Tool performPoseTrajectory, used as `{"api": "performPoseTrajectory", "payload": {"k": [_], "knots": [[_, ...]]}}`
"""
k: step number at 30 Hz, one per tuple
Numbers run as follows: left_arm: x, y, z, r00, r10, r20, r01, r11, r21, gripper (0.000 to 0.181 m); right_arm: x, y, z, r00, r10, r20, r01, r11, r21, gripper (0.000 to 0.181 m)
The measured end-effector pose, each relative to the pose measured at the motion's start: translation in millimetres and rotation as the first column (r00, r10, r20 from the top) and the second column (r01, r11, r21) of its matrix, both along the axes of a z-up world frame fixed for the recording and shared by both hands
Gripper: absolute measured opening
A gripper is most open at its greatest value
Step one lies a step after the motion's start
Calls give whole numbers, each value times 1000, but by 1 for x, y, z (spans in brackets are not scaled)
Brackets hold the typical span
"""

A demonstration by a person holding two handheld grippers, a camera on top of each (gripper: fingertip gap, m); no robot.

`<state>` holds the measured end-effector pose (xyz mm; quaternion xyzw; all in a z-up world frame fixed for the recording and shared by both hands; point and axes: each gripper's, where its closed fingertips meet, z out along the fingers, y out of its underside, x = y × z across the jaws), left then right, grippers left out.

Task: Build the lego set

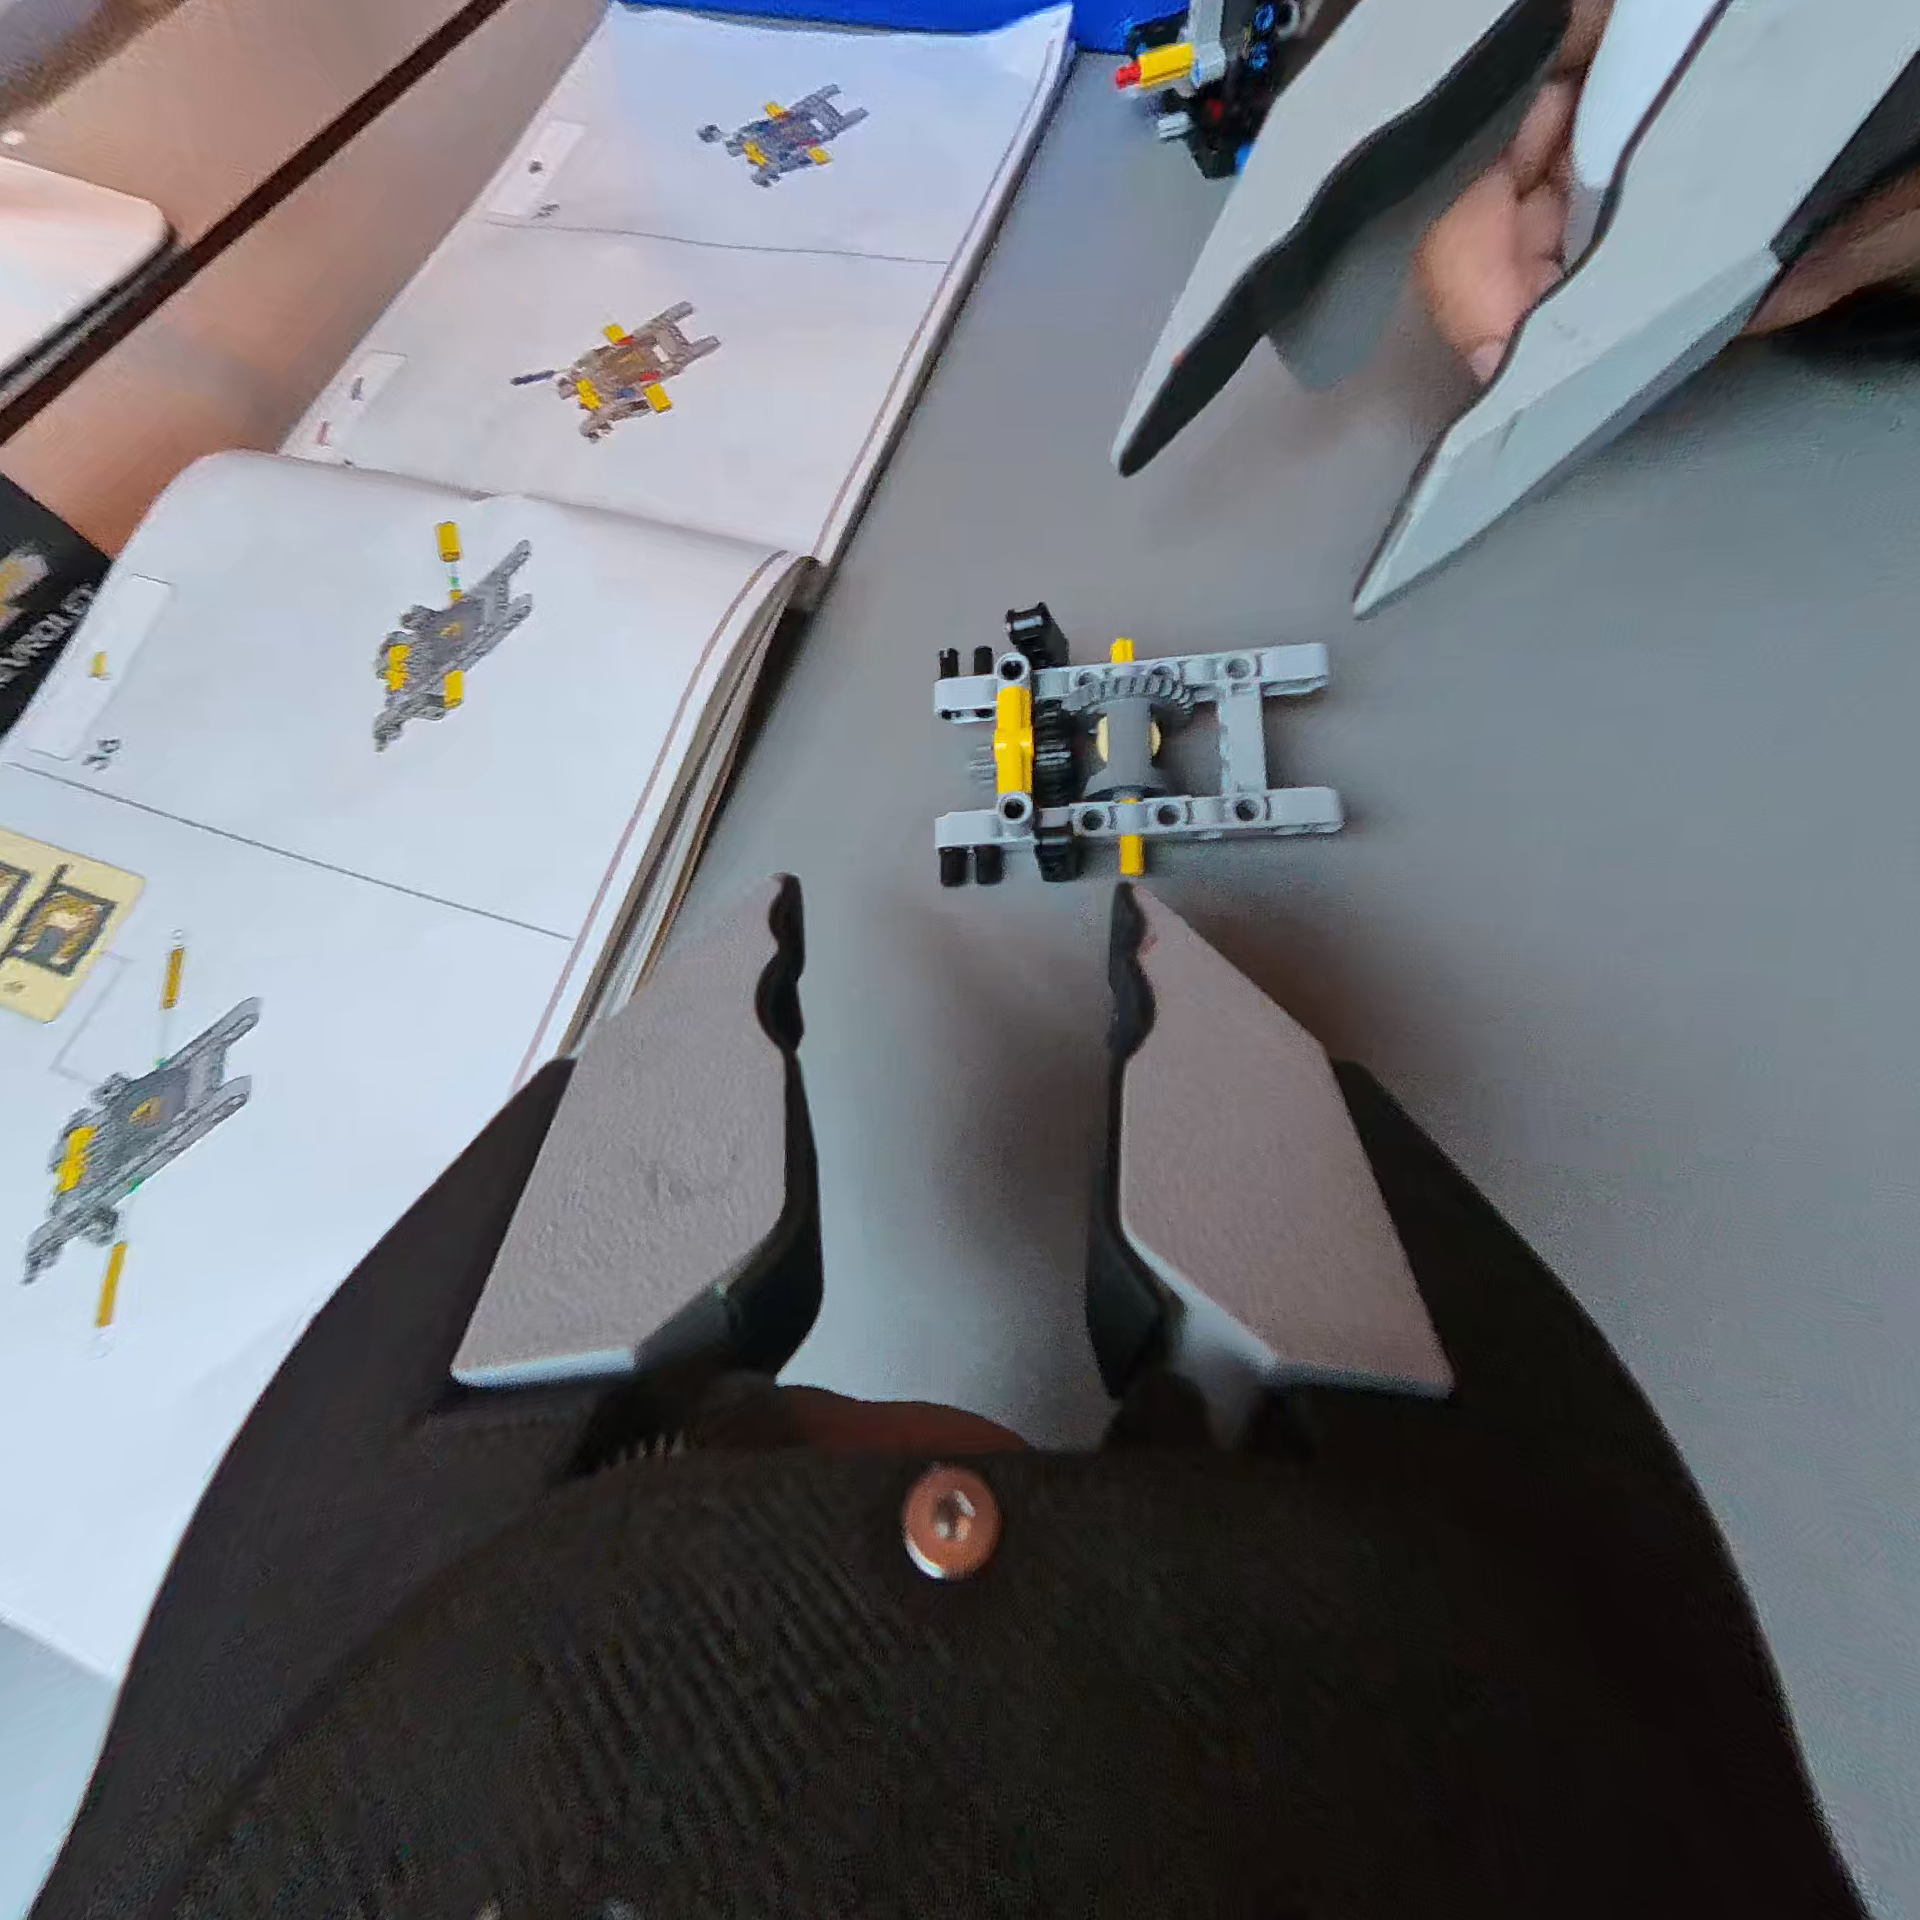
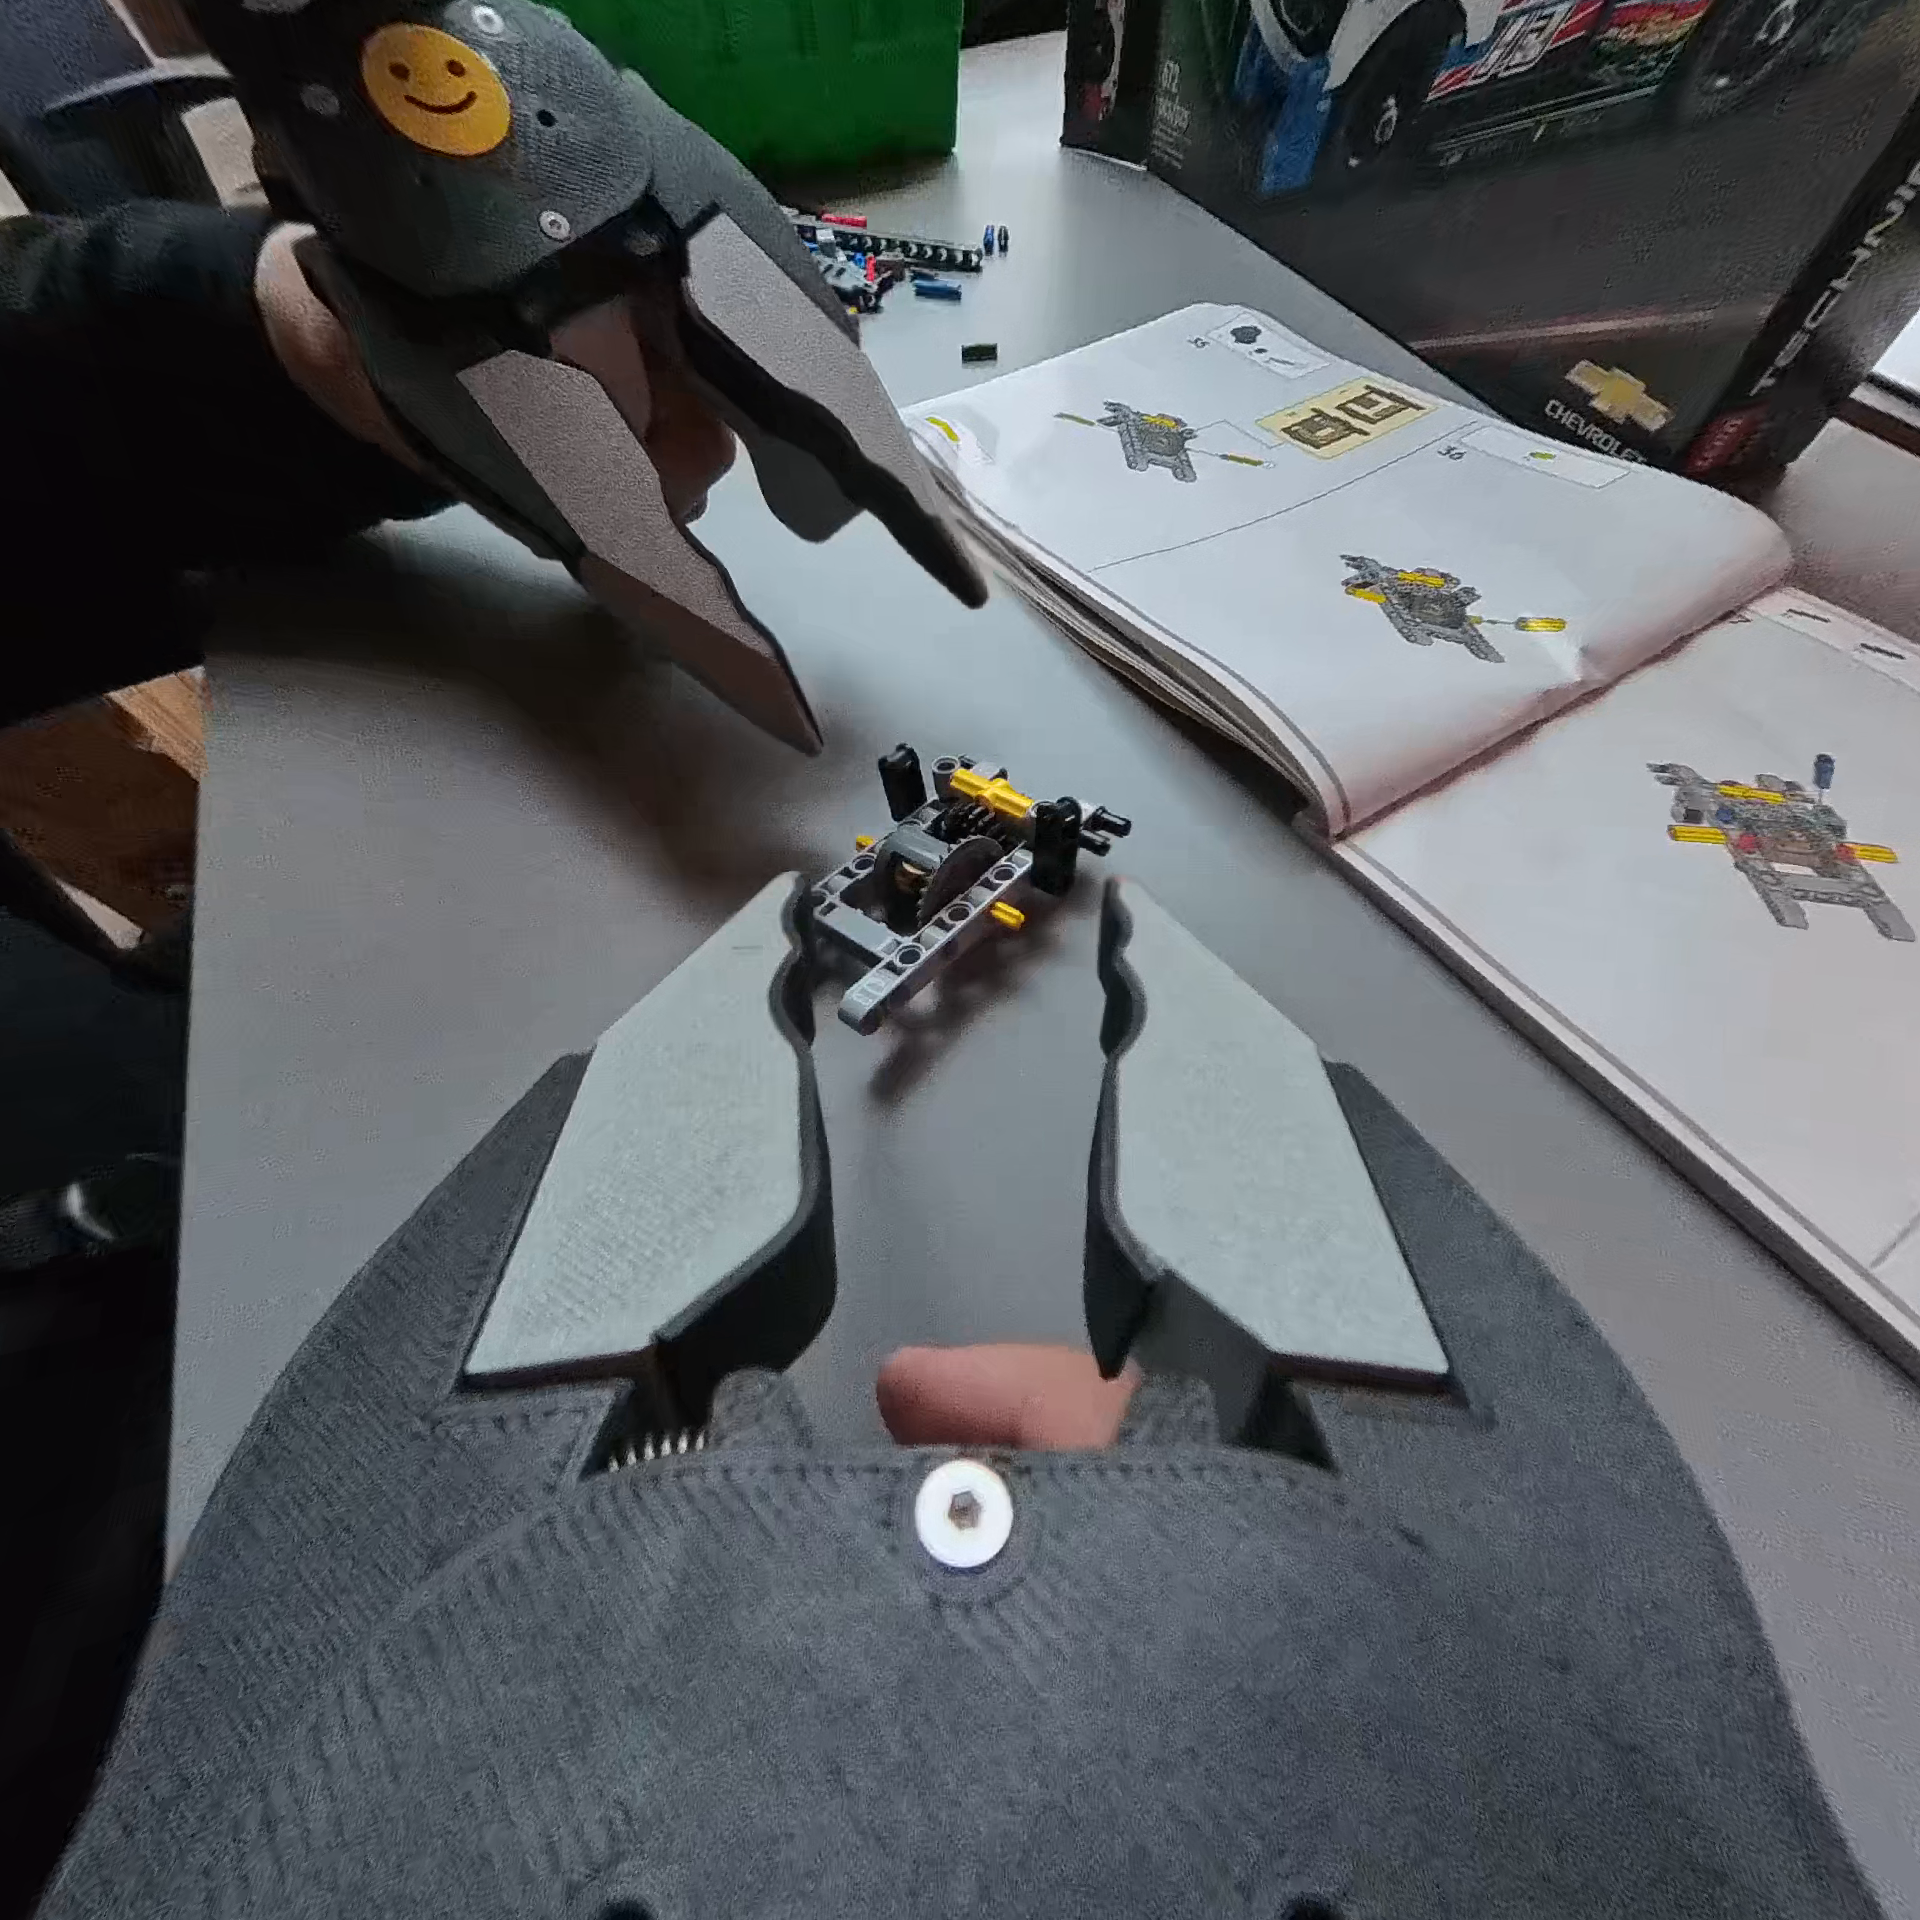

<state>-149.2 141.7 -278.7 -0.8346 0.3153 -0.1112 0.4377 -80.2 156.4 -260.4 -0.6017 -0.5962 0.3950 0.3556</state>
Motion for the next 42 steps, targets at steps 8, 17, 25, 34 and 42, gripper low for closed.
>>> {"api": "performPoseTrajectory", "payload": {"k": [8, 17, 25, 34, 42], "knots": [[17, -4, -14, 994, -110, -29, 109, 993, -37, 52, 4, 0, 3, 999, 30, -34, -31, 998, -49, 47], [19, -6, -6, 988, -150, 36, 151, 988, -13, 47, 4, 4, 8, 996, 52, -69, -55, 998, -41, 41], [22, -9, -8, 986, -166, -25, 167, 986, 19, 50, 11, 2, 19, 984, 111, -141, -102, 992, 70, 41], [16, -3, -1, 993, -114, 42, 113, 993, 21, 55, 16, 23, 29, 974, 68, -215, -49, 994, 93, 53], [8, 4, 2, 998, -40, 50, 38, 998, 43, 54, 12, 21, 22, 983, 71, -167, -53, 992, 110, 0]]}}
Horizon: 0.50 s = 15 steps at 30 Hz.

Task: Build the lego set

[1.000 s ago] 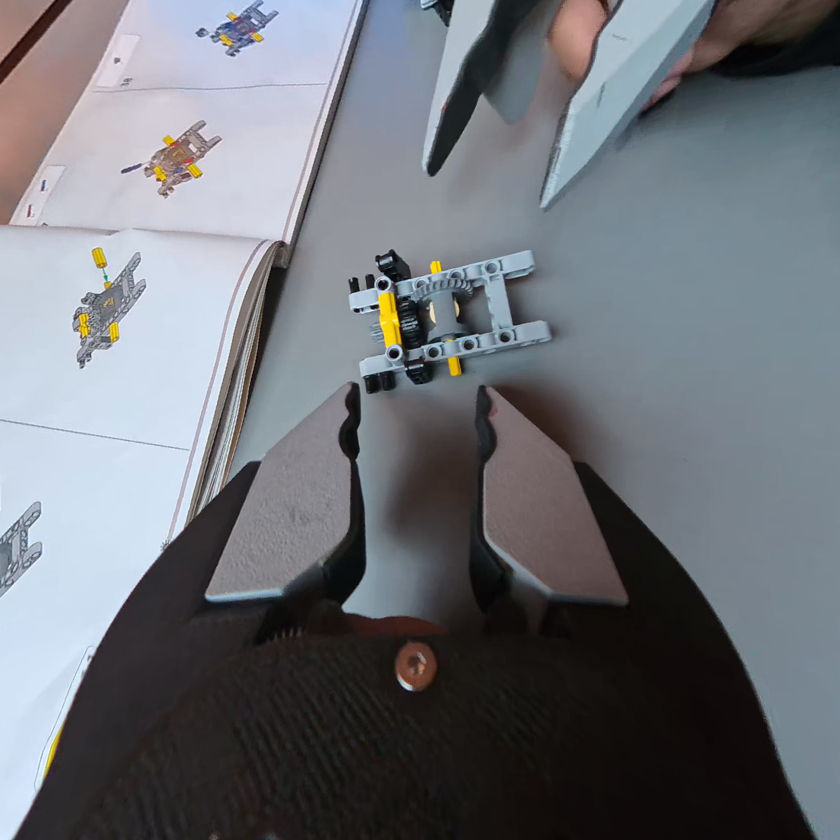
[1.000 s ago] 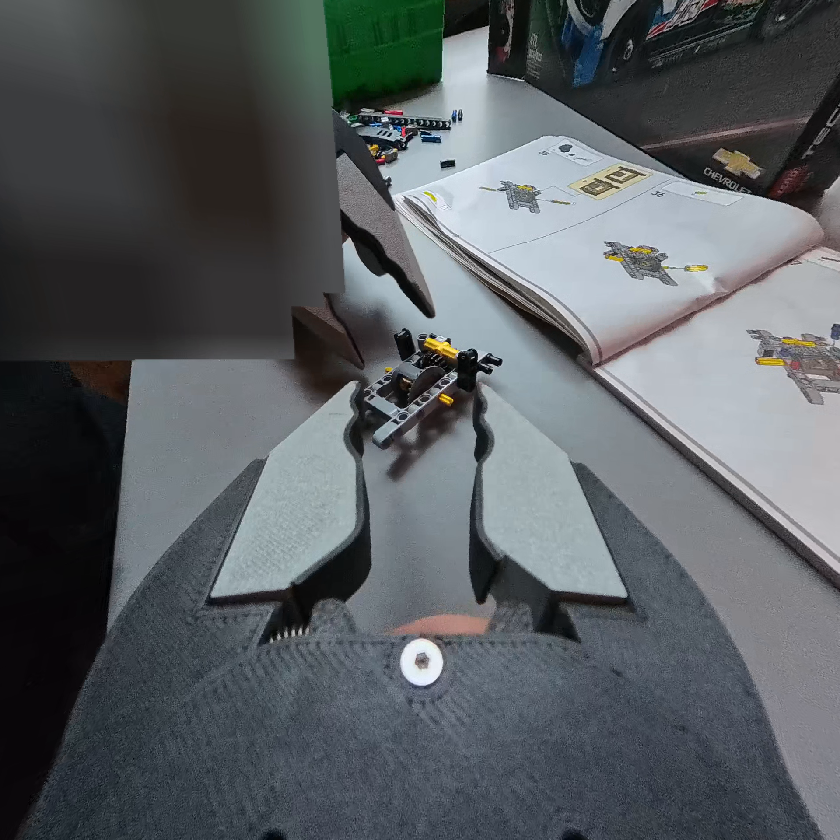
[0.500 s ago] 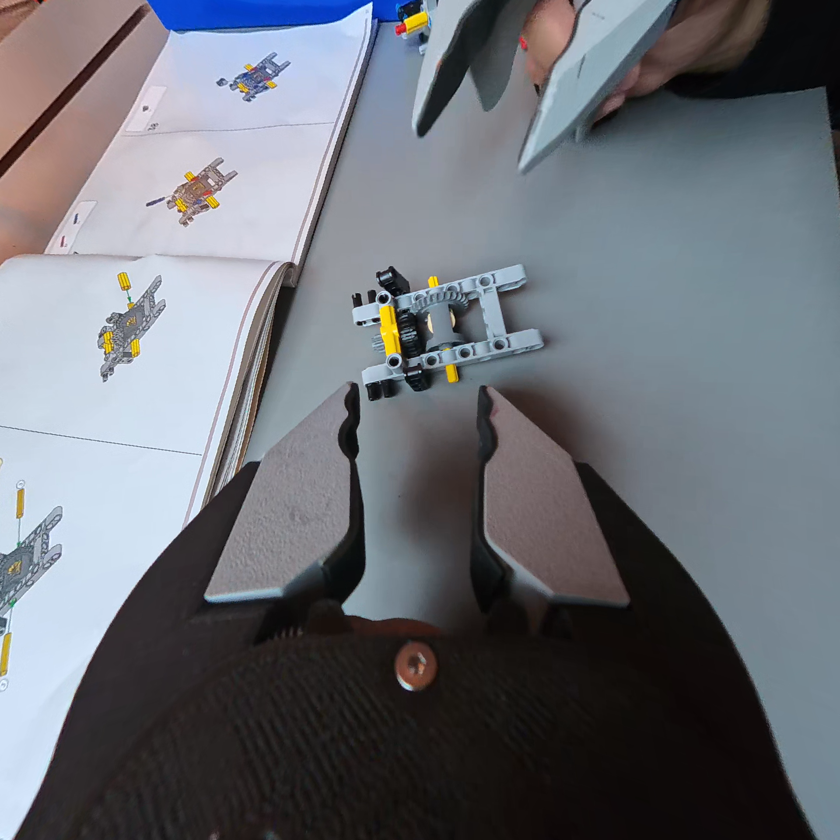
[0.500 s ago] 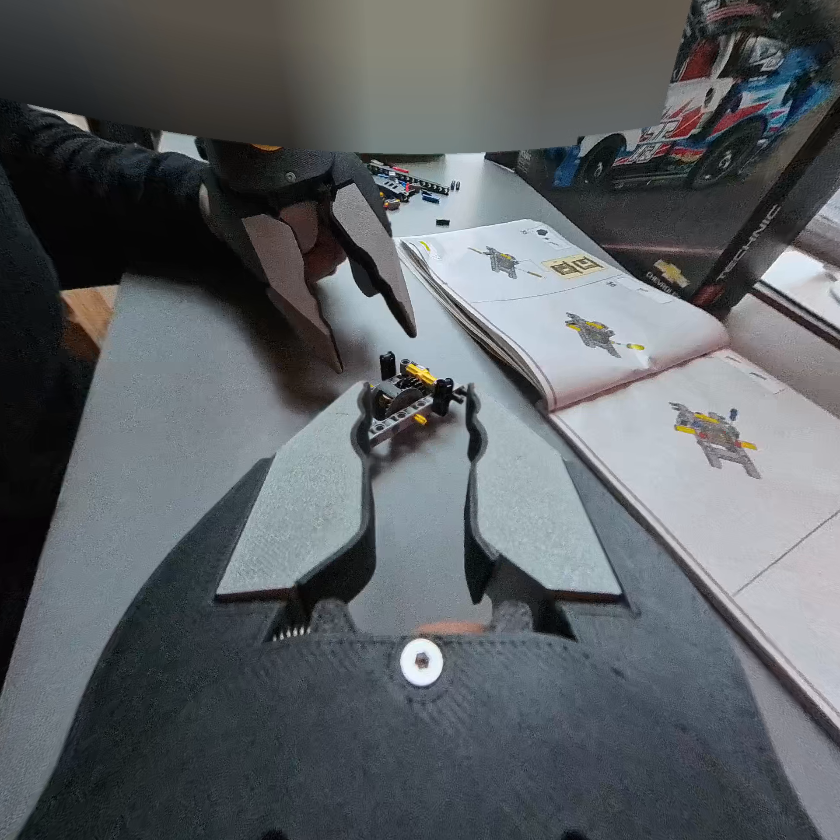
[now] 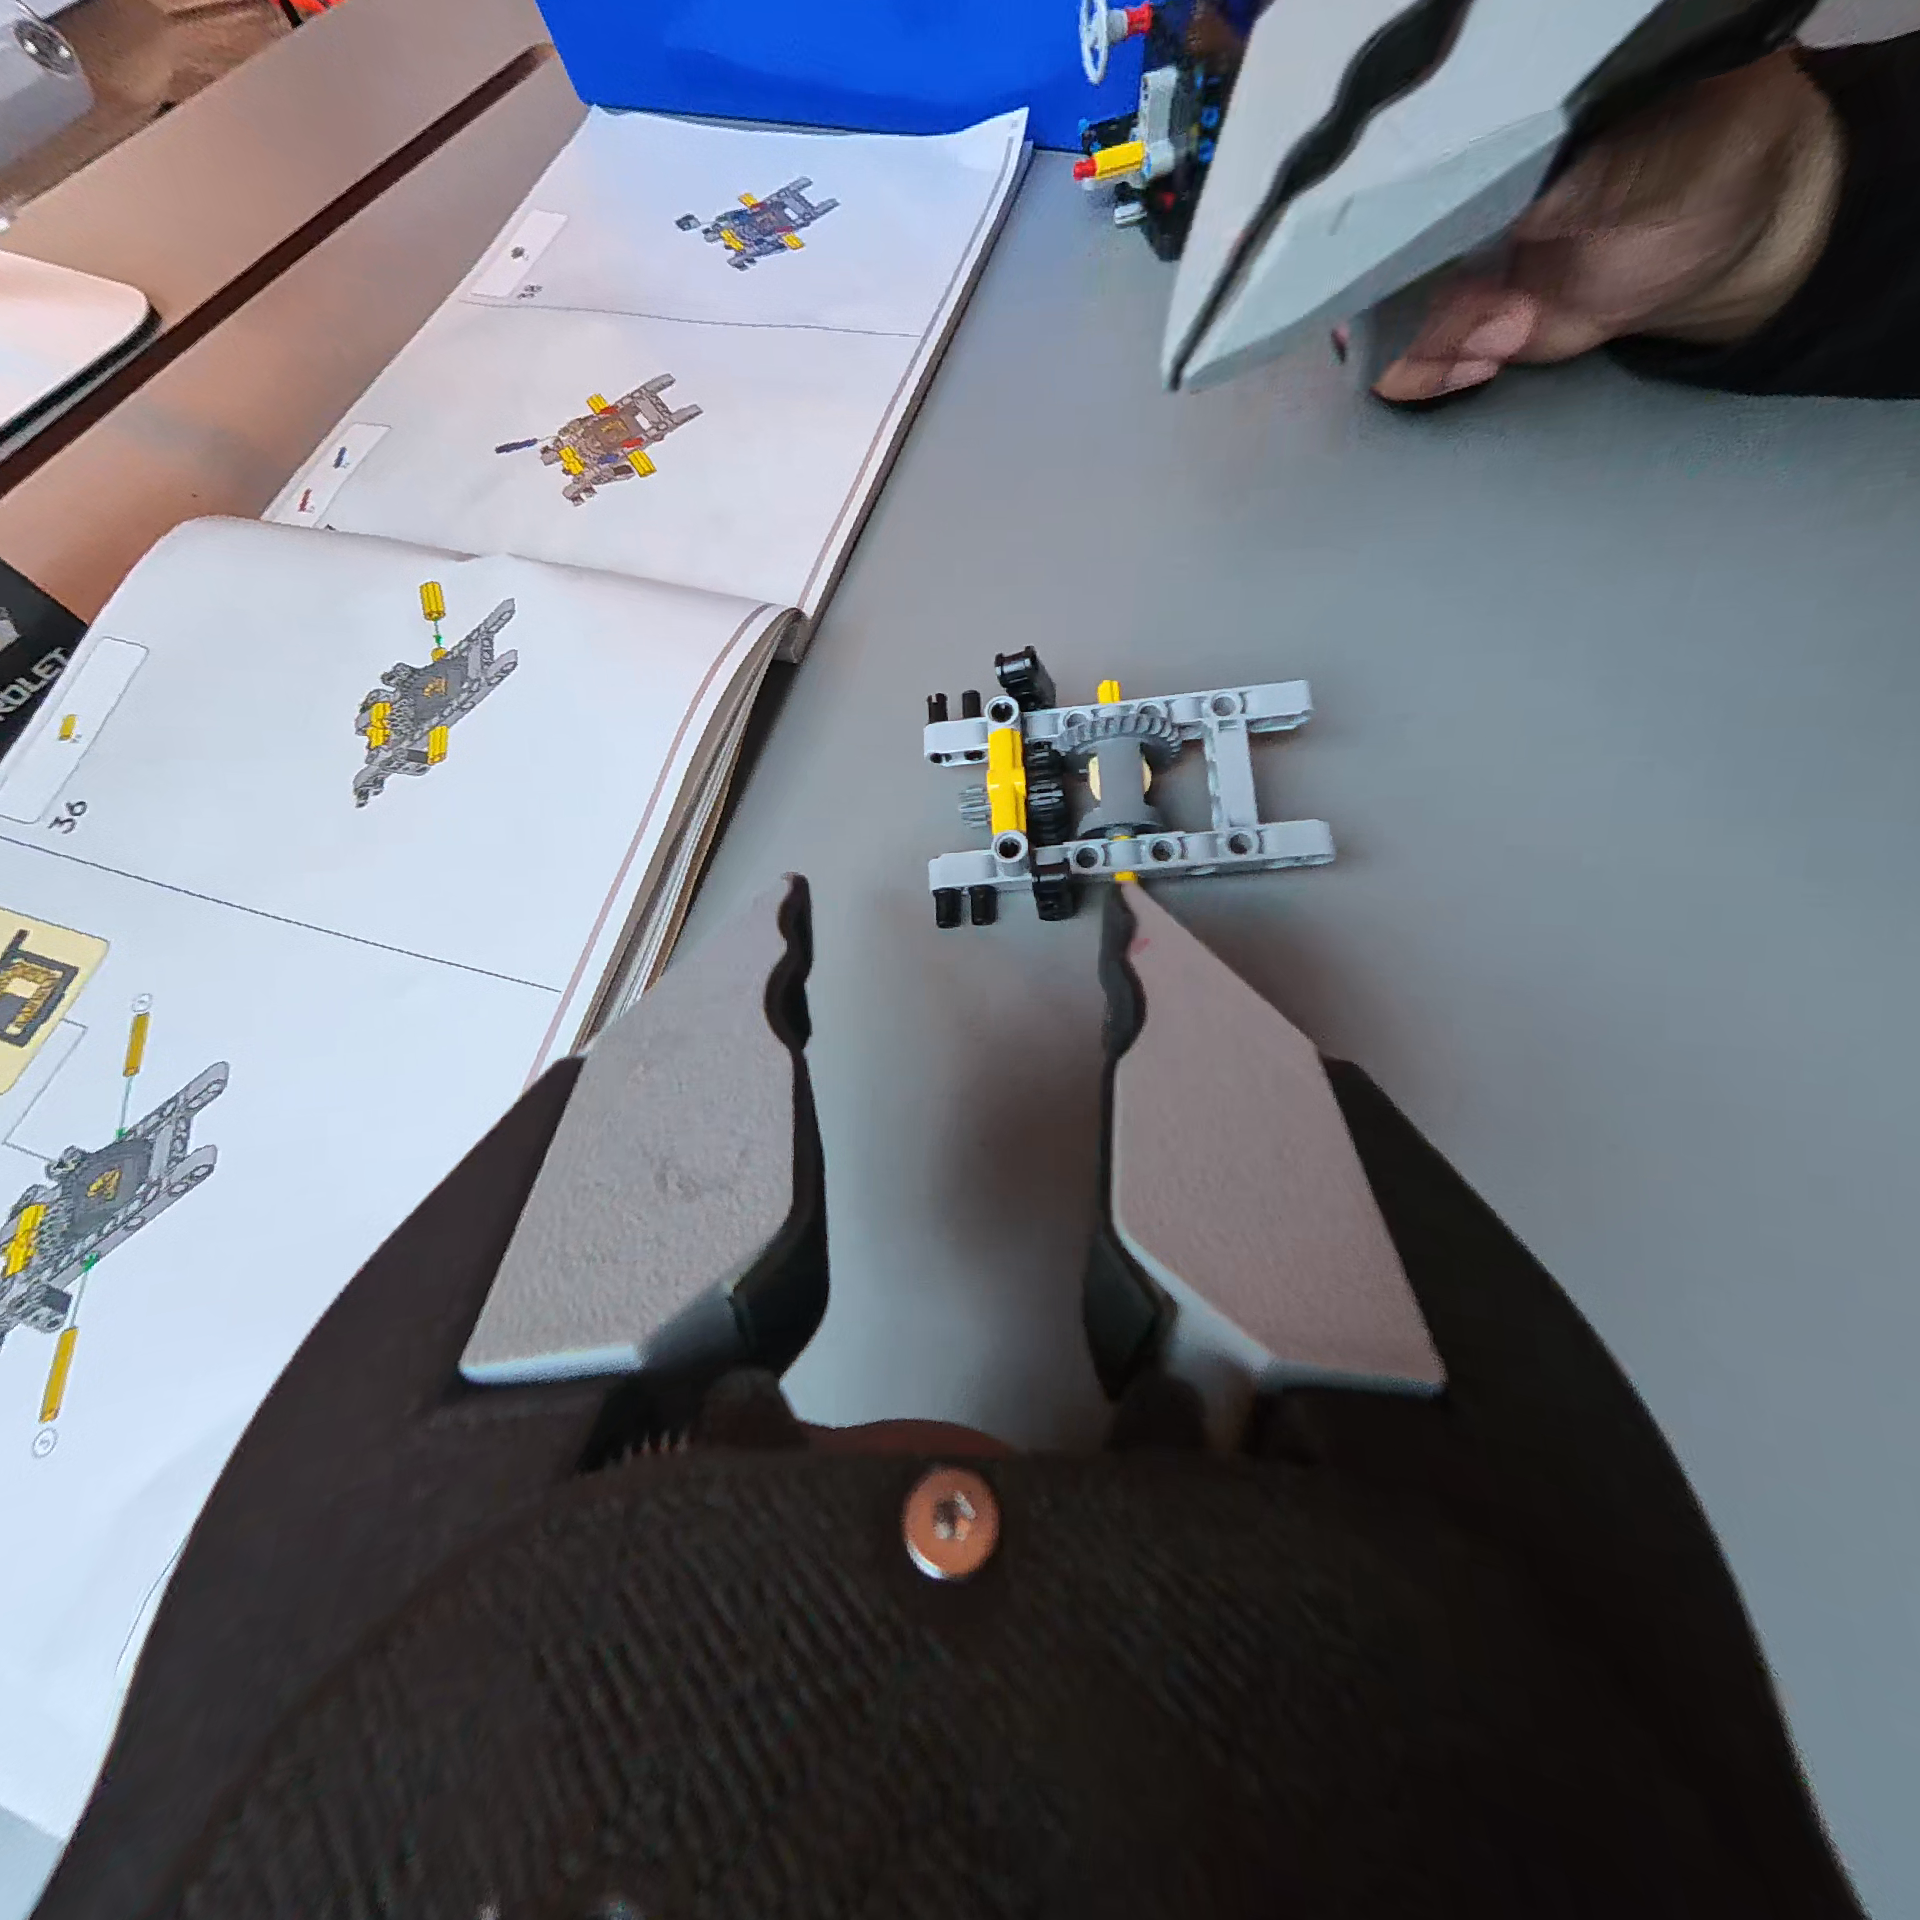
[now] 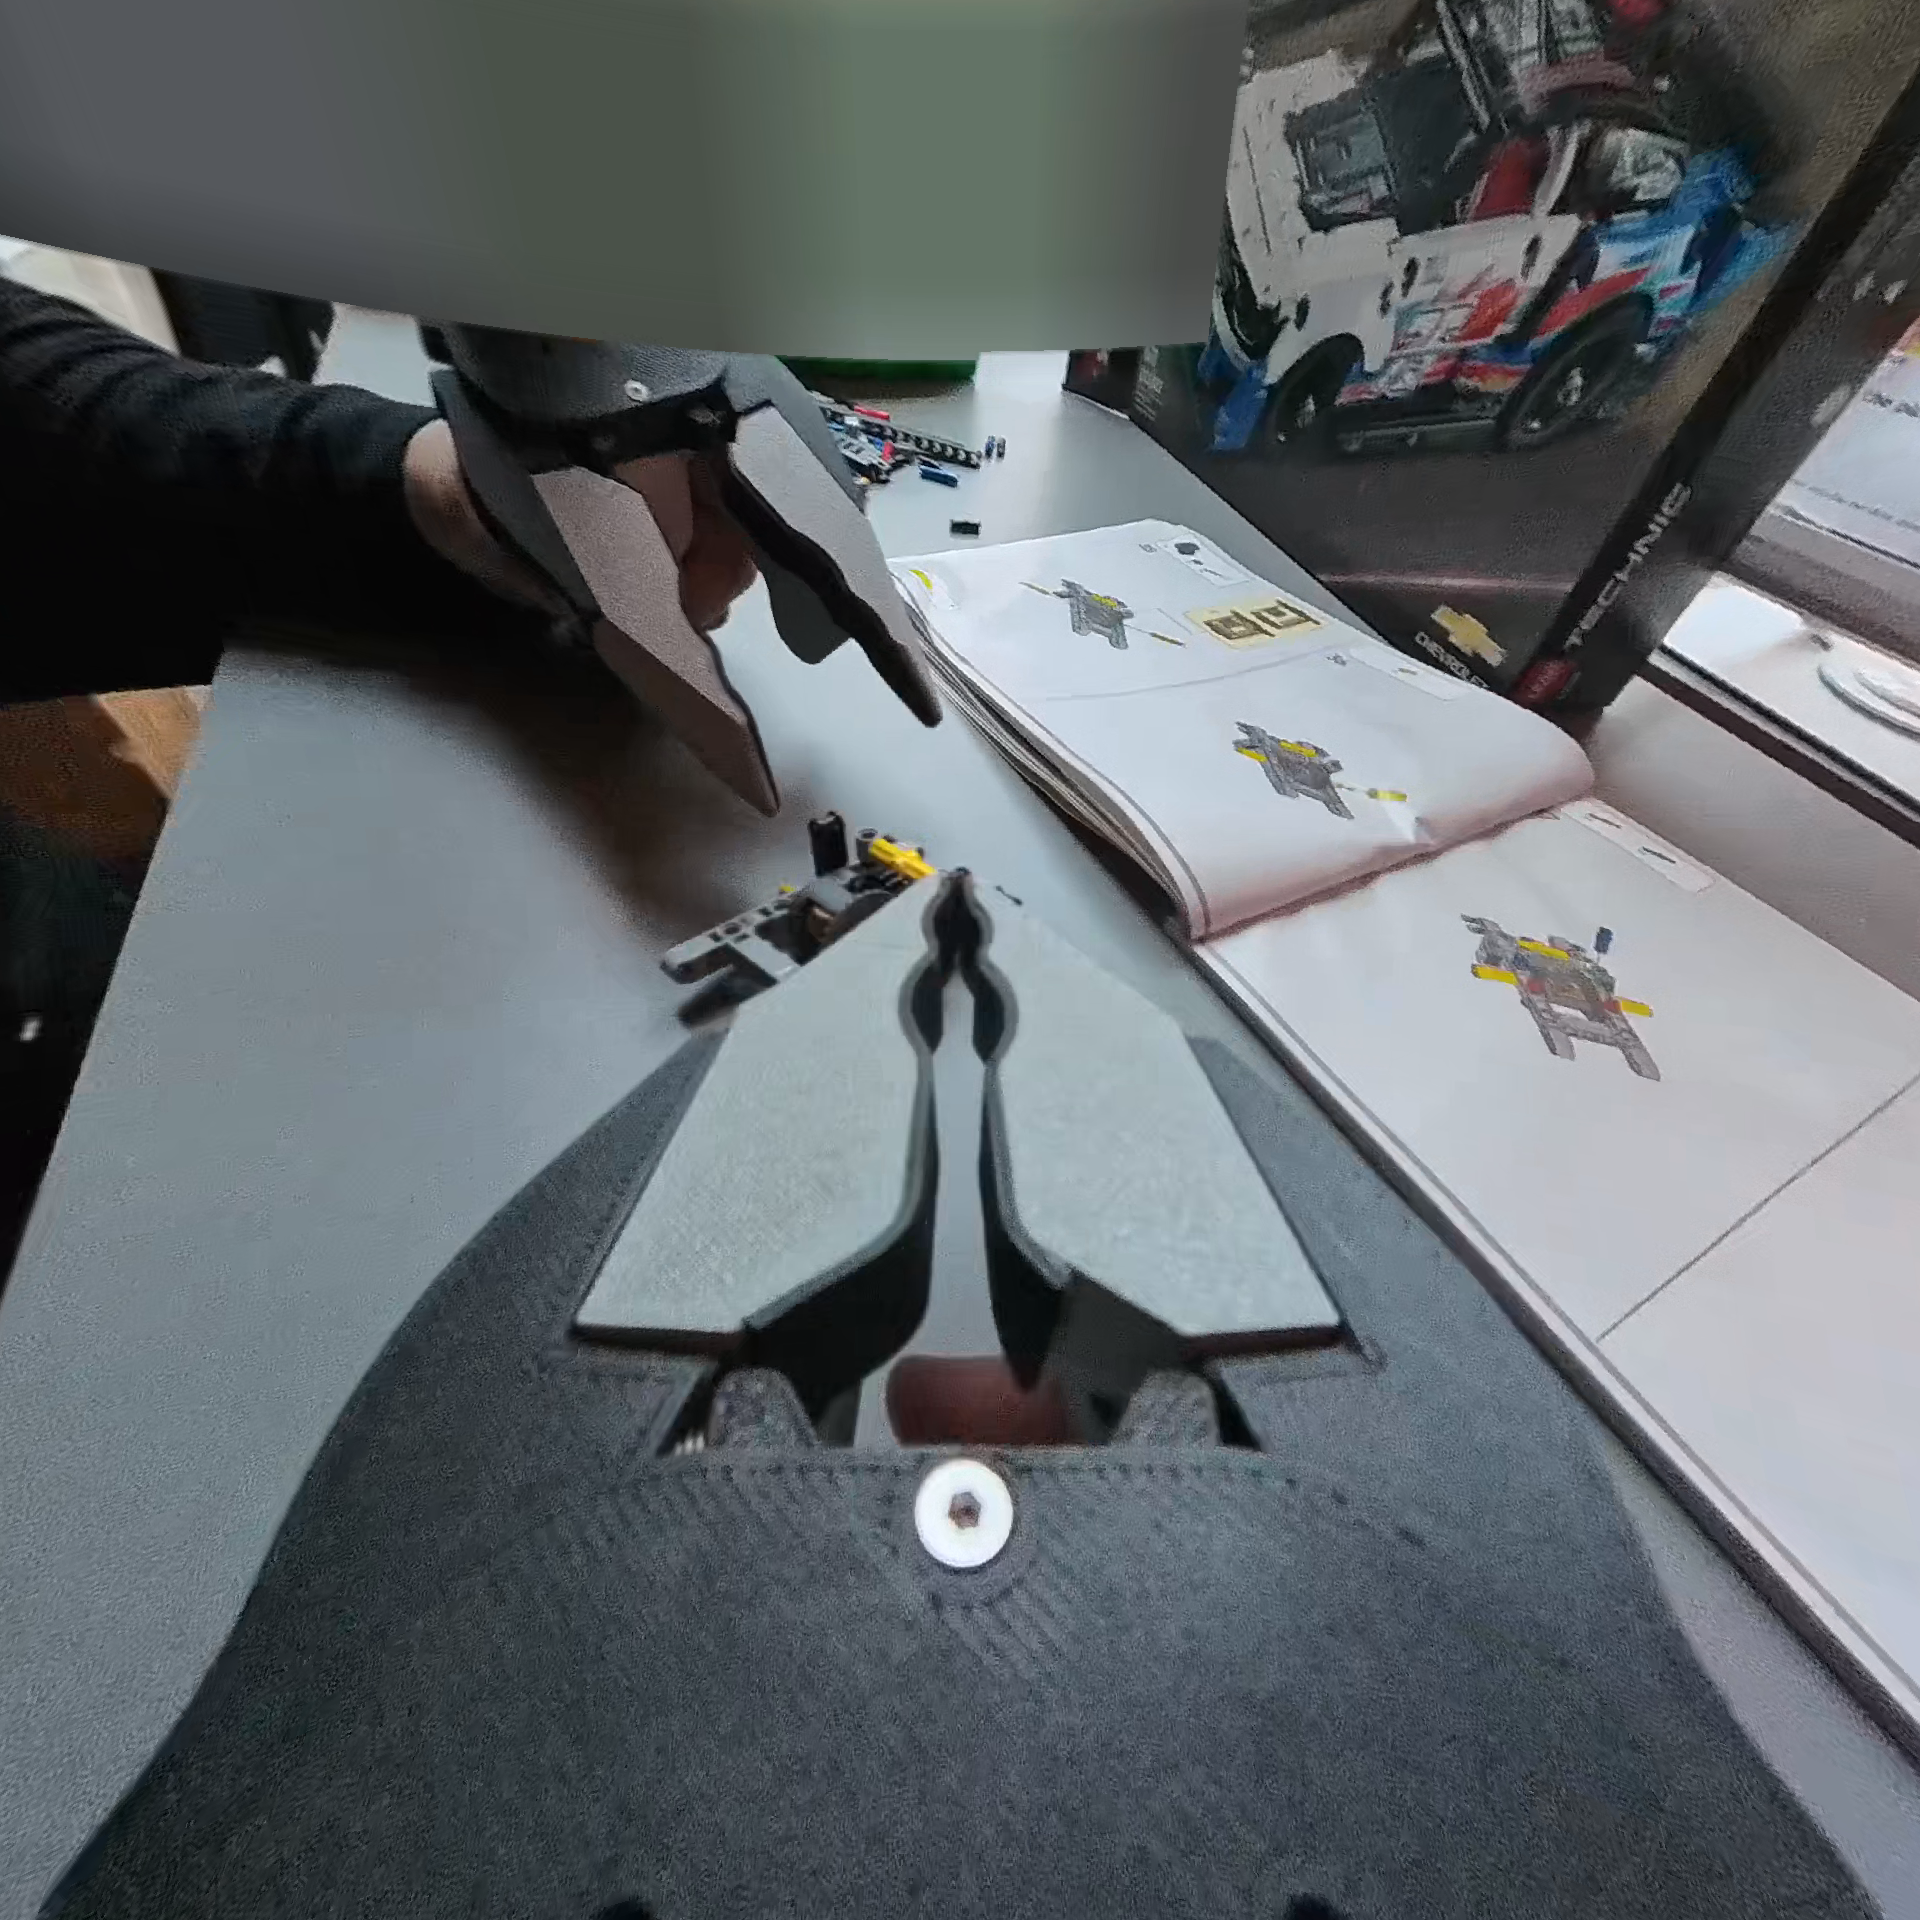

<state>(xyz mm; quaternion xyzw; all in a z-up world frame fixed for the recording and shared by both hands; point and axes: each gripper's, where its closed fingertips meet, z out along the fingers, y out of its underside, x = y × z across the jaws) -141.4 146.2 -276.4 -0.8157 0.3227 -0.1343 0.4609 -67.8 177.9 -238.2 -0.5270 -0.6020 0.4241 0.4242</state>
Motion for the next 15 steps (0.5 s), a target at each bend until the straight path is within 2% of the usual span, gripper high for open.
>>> {"api": "performPoseTrajectory", "payload": {"k": [1, 3, 4, 7, 9, 12, 14, 15], "knots": [[-1, 1, 0, 1000, 9, -6, -9, 1000, 4, 42, -1, 2, -4, 1000, -8, 26, 9, 1000, -17, 0], [-7, 4, 1, 998, 63, -30, -62, 998, 29, 7, -1, 1, -3, 1000, 6, 25, -5, 999, -35, 0], [-11, 4, 2, 994, 104, -38, -102, 994, 39, 0, 0, 2, 0, 1000, -3, 5, 3, 1000, -31, 0], [-30, -8, 4, 977, 187, -100, -186, 982, 25, 0, 2, 6, 5, 999, -30, -34, 29, 999, -24, 14], [-73, -15, 18, 937, 292, -191, -282, 956, 75, 0, 3, 7, 6, 998, -43, -39, 43, 999, -18, 14], [-166, -27, 45, 842, 444, -306, -448, 892, 60, 13, 2, 7, 4, 998, -49, -25, 49, 999, 4, 13], [-226, -31, 54, 798, 480, -365, -512, 859, 11, 8, 0, 5, 2, 999, -46, -15, 46, 999, 17, 13], [-250, -29, 51, 795, 468, -387, -516, 856, -25, 8, 0, 4, 2, 999, -42, -14, 43, 999, 21, 13]]}}
